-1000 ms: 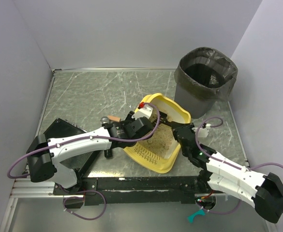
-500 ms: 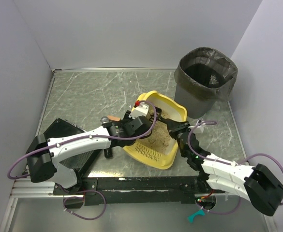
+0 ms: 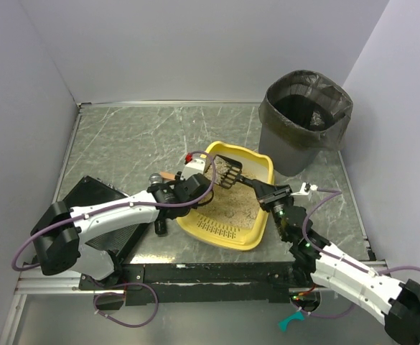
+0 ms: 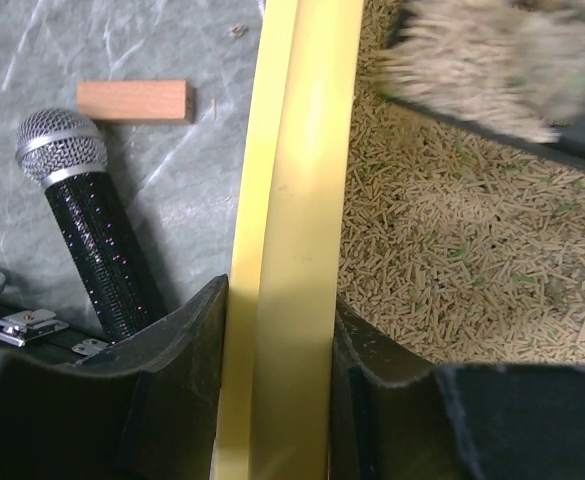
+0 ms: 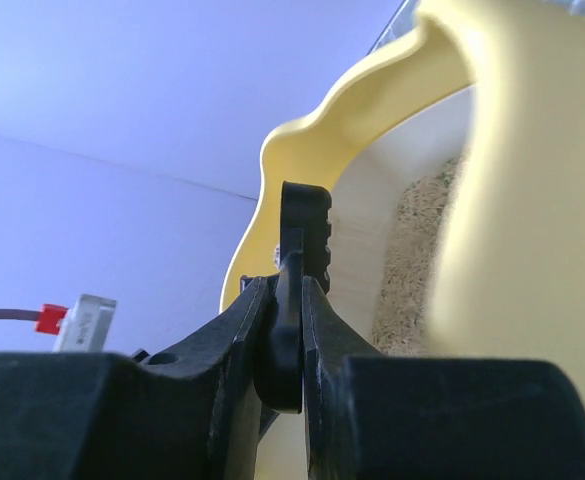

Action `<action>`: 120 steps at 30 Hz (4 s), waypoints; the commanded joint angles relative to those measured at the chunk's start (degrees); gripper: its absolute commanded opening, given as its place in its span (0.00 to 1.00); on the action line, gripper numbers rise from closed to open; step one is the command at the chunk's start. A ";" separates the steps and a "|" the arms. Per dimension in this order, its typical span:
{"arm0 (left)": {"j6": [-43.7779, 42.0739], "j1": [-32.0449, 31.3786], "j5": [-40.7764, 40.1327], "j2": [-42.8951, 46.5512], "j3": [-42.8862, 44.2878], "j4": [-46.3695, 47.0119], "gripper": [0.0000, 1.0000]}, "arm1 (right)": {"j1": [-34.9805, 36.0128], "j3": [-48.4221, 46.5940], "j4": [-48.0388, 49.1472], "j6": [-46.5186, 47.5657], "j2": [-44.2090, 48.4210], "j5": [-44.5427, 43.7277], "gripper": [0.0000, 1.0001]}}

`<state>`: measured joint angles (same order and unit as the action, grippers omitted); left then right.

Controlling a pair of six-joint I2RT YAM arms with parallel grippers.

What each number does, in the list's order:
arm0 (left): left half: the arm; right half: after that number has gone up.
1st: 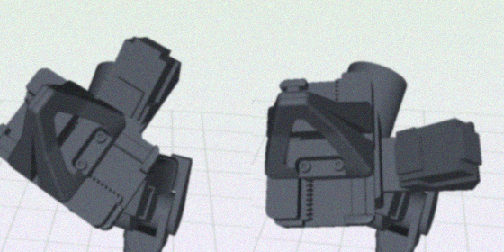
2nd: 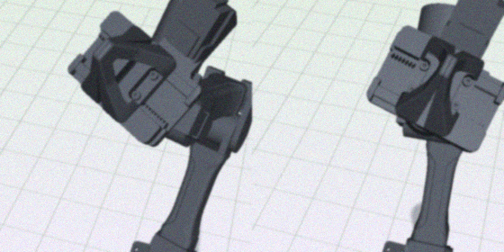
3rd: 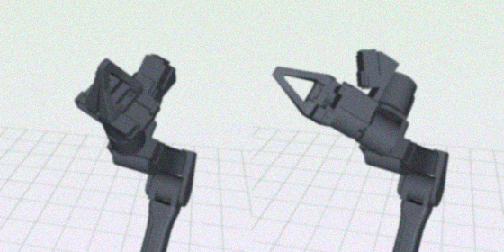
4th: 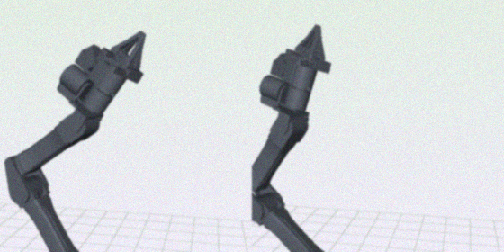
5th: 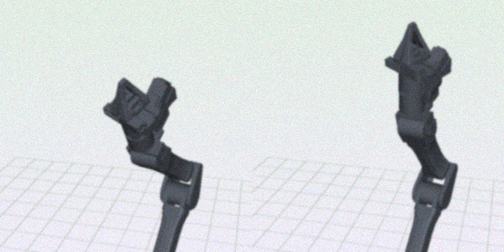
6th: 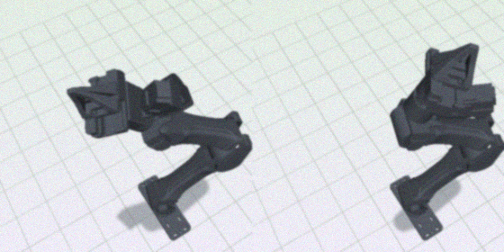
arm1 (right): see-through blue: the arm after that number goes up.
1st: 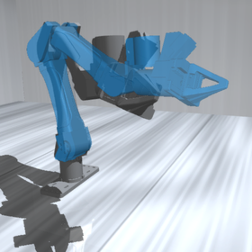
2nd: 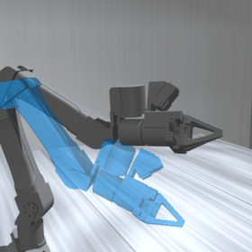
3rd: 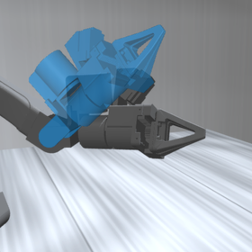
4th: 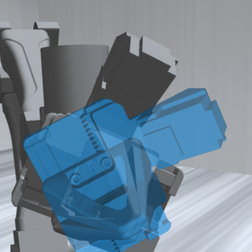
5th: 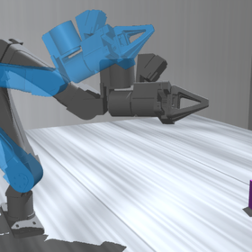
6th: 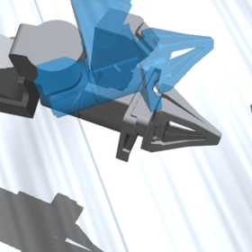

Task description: Clean the litter box

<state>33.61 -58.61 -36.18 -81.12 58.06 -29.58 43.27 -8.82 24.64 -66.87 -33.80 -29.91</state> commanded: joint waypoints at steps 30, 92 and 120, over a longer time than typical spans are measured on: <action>7.88 2.27 -1.35 15.38 -8.49 11.13 0.97 | -0.02 -8.95 -26.00 -3.36 19.04 3.36 0.00; 5.51 10.27 13.59 12.58 -10.61 20.62 0.97 | -1.52 -30.46 -40.91 3.05 12.28 -1.38 0.00; 6.47 10.36 15.53 7.56 -11.48 24.04 0.97 | -32.52 -41.96 -34.40 -0.37 -0.73 22.00 0.00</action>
<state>40.12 -48.45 -20.84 -73.71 46.19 -8.73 16.58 -43.83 -15.44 -67.99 -32.01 -14.92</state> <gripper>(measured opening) 0.972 0.224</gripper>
